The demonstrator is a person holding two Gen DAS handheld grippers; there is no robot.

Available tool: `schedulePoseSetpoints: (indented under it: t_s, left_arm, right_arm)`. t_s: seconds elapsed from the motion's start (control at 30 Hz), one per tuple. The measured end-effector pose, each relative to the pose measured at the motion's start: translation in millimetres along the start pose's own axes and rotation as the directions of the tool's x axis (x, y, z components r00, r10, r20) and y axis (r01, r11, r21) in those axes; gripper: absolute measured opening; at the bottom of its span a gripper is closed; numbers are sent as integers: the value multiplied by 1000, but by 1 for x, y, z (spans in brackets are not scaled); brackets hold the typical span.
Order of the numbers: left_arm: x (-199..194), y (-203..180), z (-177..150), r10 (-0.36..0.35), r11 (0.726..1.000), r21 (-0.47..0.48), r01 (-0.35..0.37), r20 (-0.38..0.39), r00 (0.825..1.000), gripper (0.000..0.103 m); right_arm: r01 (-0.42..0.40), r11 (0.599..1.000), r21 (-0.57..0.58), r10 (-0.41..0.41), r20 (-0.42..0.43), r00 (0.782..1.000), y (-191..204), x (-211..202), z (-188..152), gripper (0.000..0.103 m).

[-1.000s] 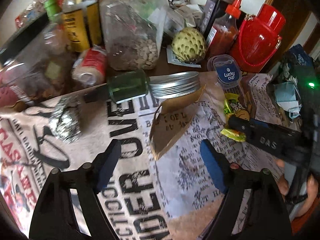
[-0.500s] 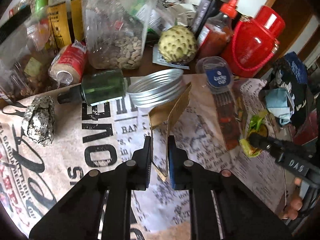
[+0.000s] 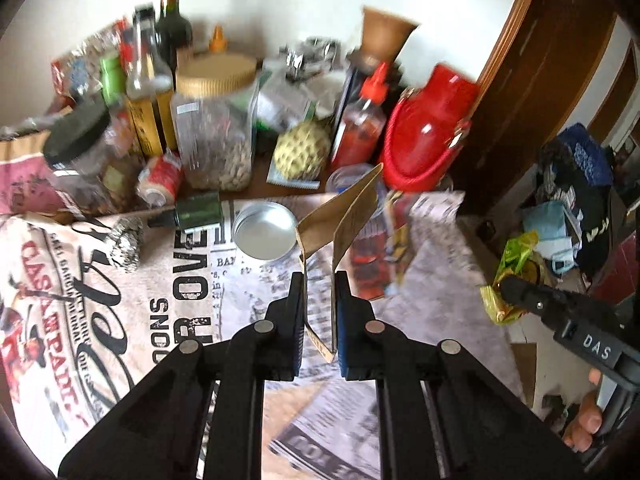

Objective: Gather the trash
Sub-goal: 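Lift the paper scrap and snack packet and carry them toward the white bin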

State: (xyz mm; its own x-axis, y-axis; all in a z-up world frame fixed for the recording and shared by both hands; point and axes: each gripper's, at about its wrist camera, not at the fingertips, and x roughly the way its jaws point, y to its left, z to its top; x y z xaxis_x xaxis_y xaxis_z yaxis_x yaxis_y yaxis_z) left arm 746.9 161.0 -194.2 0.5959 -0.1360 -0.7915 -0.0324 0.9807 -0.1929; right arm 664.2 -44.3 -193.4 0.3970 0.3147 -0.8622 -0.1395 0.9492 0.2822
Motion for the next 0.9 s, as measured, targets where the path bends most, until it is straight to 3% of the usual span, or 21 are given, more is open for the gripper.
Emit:
schedulePoseSetpoints:
  t_s: [0.33,0.5,0.7,0.9]
  left_arm:
    - [-102,-75,-24,52,999,-11,-51,155,986,12]
    - [-163,-102,-53,105,994,-48,-96,245,964,12]
    - [-223,-118,-84,144,989,-68,-129,316,938,12]
    - [-265,-119,-113,149,989,-63,-136,353,924,12]
  right_arm:
    - [-40,992,-120,57,145,988,-17,-91,-18,16]
    - [-40,982,-186,79,205,976,-27,-136,-34,16]
    - [-51,971,-234,112,256,960,-33,-181,-52,16]
    - [-77,969,-233,150,314,938,-25,-219,-73,16]
